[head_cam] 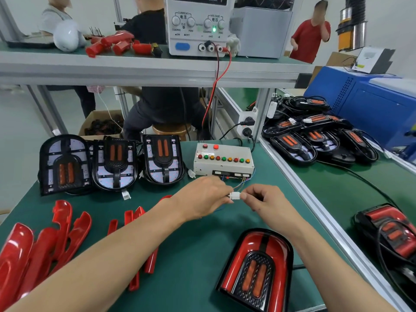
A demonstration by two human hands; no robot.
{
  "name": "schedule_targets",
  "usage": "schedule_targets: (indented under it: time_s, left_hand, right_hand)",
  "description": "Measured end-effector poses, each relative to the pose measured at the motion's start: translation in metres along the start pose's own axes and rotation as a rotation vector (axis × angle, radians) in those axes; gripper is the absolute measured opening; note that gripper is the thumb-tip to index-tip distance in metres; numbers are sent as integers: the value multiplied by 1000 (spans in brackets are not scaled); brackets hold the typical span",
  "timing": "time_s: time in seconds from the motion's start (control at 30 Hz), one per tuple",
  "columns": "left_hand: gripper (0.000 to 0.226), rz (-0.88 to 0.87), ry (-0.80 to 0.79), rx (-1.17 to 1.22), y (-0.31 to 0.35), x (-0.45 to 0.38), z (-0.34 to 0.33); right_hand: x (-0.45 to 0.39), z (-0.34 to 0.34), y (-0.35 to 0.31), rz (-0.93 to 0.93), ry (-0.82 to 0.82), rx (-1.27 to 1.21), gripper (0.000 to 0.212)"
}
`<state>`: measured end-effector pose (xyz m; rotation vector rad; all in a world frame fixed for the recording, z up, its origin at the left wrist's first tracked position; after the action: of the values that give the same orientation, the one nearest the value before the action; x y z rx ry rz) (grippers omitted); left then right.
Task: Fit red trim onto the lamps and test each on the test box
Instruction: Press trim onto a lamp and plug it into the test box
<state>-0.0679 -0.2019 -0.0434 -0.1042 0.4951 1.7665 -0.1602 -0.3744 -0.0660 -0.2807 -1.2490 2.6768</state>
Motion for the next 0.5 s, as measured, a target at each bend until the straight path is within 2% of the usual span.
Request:
schedule_targets:
  time_s: [0.17,0.33,0.5]
  left_hand:
    - [15,-25,72,25,0,5,1]
    - [17,-56,20,-14,-1,2,4]
    - [21,-34,66,9,1,6,2]
  right_hand:
    - [-1,-6,-4,5,-3,-20,23]
    - [0,-8,0,-12,-6,-95,23]
    - [-2,-4,-7,-5,-11,-67,33]
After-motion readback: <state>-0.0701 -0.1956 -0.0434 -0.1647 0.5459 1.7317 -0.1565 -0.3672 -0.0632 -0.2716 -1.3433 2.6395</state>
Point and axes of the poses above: each hand's wrist, its own x-axis away from the middle knuckle, its own z-axis out of the back of the hand, y = z × x, the point moved 3 cm from there along -x, towards the middle knuckle, and after that the axes turned 6 degrees about x, right-handed, at the moved point
